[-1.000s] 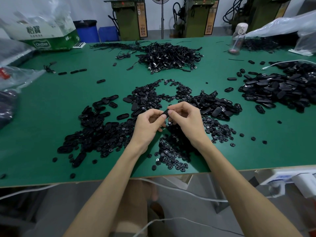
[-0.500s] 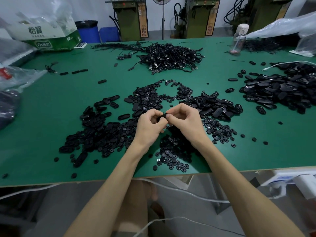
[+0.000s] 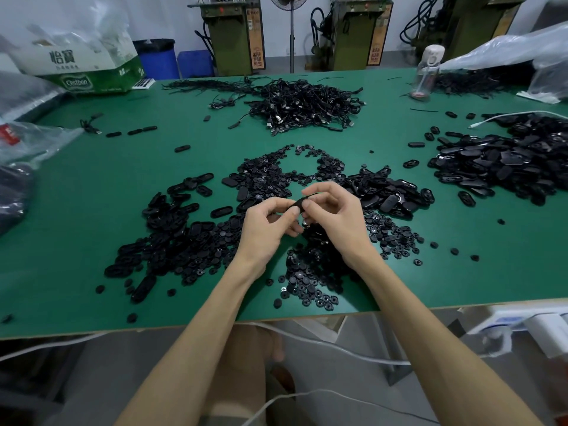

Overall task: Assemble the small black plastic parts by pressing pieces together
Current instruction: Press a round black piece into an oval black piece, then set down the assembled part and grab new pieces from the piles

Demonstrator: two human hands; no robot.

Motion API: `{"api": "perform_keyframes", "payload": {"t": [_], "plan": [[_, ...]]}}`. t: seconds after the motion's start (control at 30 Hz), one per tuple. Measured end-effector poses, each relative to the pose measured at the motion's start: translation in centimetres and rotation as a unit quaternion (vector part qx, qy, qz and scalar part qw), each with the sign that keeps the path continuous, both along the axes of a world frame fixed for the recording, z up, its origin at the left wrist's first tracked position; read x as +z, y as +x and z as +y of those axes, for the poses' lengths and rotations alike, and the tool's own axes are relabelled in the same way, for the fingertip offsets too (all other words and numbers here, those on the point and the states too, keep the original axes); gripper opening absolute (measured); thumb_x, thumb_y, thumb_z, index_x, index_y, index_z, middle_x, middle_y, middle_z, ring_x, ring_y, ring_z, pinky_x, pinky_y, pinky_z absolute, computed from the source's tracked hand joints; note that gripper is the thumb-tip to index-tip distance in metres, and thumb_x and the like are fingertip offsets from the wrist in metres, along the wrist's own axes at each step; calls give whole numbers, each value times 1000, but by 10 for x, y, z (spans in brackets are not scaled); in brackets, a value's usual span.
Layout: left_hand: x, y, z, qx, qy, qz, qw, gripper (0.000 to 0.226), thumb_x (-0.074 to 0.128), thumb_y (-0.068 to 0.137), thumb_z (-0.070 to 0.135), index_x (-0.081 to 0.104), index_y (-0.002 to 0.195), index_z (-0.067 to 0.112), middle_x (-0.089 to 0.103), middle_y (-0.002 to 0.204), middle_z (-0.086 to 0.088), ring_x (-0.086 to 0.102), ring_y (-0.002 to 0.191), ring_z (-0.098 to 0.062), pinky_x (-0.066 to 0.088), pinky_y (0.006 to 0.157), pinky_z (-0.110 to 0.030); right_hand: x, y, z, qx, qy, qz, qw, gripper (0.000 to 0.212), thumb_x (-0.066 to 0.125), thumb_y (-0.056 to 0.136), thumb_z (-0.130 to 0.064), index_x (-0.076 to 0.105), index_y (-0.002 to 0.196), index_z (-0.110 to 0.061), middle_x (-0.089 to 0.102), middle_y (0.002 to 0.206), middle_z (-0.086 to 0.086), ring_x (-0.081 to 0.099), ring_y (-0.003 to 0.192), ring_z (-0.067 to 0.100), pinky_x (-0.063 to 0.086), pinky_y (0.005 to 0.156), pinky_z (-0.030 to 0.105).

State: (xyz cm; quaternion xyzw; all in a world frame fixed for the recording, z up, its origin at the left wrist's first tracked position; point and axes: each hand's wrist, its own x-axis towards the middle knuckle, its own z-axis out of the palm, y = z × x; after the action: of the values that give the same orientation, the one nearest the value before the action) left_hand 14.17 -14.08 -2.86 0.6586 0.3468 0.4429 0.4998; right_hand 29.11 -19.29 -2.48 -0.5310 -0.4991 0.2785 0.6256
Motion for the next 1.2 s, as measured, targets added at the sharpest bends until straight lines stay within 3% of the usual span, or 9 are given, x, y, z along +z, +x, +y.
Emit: {"api": "perform_keyframes", "payload": {"t": [0.2, 0.47, 0.63, 0.7, 0.77, 0.87, 0.97, 1.1, 1.2], "plan": [[-2, 0, 2, 18, 0, 8, 1000, 7, 66, 99, 6, 73, 100, 6, 72, 71, -12, 69, 62, -24, 62, 69, -40, 0, -2, 1, 6, -22, -53, 998, 26, 62, 91, 5, 80, 92, -13, 77, 86, -1, 72, 82, 12, 60, 80, 32], [-4, 2, 4, 28, -4, -10, 1000, 21, 64, 102, 15, 70, 122, 9, 74, 110, -7, 77, 91, -19, 63, 80, -33, 3, 1, 0, -160, -4, 38, 986, 30, 58, 95, -2, 77, 109, -21, 67, 116, 3, 71, 99, 15, 58, 94, 36], [-4, 1, 3, 33, 13, 20, 999, 16, 60, 104, 9, 71, 116, 11, 74, 105, -2, 76, 86, -19, 64, 79, -41, 2, 10, 1, -258, 14, 149, 955, 45, 58, 98, -6, 56, 141, -16, 52, 140, 3, 60, 118, -2, 51, 100, 16], [-2, 2, 0, 47, 43, 34, 997, 17, 58, 104, 6, 71, 114, 11, 72, 108, -4, 75, 85, -15, 64, 76, -37, 0, 12, 3, -235, 6, 195, 952, 63, 56, 98, -4, 38, 157, -15, 42, 158, 3, 52, 131, 0, 46, 91, 3], [-1, 4, -3, 75, 93, 52, 991, 19, 55, 104, 3, 71, 112, 10, 70, 109, -5, 73, 85, -10, 62, 74, -30, -3, 13, 3, -218, -4, 199, 955, 71, 54, 97, -3, 29, 162, -18, 30, 167, 0, 44, 143, 7, 42, 92, 3], [5, 5, -9, 121, 169, 54, 977, 22, 51, 105, 2, 70, 109, 12, 66, 108, -4, 70, 84, -7, 57, 74, -23, -2, 12, 1, -223, -11, 161, 961, 62, 56, 98, -6, 40, 157, -20, 42, 160, 2, 48, 140, 7, 43, 111, 21], [13, -3, -9, 160, 185, 15, 970, 22, 48, 106, 4, 68, 106, 13, 67, 100, -6, 68, 79, -8, 54, 73, -19, 0, 9, -2, -217, -32, 118, 969, 46, 58, 98, -9, 56, 142, -21, 60, 138, -1, 58, 124, 1, 48, 109, 27], [25, -24, 15, 247, 62, -42, 966, 24, 43, 107, 5, 65, 104, 15, 66, 93, -5, 65, 73, -4, 54, 74, -25, 2, 4, -2, -191, -47, 15, 980, 29, 59, 96, -11, 71, 118, -26, 63, 121, -8, 61, 106, -3, 50, 88, 14], [31, -48, 38, 316, -53, -35, 947, 29, 39, 107, 2, 64, 105, 16, 67, 106, -7, 65, 75, -3, 56, 76, -26, 2, 1, -1, -156, -68, -95, 981, 23, 63, 96, -16, 74, 115, -24, 62, 121, -6, 57, 115, 11, 47, 98, 25]]}}
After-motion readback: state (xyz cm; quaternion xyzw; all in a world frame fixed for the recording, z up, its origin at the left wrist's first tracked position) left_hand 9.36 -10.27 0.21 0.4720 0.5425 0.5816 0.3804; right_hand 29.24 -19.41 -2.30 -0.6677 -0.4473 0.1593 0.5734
